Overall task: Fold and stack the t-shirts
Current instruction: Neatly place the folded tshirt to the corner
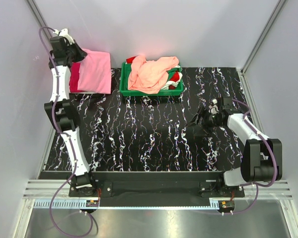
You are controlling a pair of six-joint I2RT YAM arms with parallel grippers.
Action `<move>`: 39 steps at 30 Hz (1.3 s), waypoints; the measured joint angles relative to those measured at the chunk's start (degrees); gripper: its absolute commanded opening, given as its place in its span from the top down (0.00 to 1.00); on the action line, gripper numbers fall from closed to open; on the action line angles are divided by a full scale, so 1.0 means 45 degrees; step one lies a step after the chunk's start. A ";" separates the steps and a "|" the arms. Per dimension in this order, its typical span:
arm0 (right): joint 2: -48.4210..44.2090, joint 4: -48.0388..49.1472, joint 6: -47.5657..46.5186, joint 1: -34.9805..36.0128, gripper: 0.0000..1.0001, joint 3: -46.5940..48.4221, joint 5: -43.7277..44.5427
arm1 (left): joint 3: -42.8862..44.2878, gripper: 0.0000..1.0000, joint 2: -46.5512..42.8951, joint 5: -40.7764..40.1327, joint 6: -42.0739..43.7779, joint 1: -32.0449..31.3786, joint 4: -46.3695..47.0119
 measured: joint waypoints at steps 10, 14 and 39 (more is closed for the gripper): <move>0.0194 0.0005 0.0000 0.0000 0.23 0.0170 0.0005 | 0.0928 1.00 0.0661 0.1205 -0.0612 0.0937 0.0670; 0.0408 0.0010 0.0000 0.0000 0.23 0.0228 0.0000 | 0.0957 1.00 0.0923 0.1088 -0.0602 0.1209 0.1166; 0.1005 0.0000 -0.0053 0.0000 0.23 0.0389 0.0034 | -0.3172 0.01 0.1579 -0.3585 -0.1248 0.1287 0.5712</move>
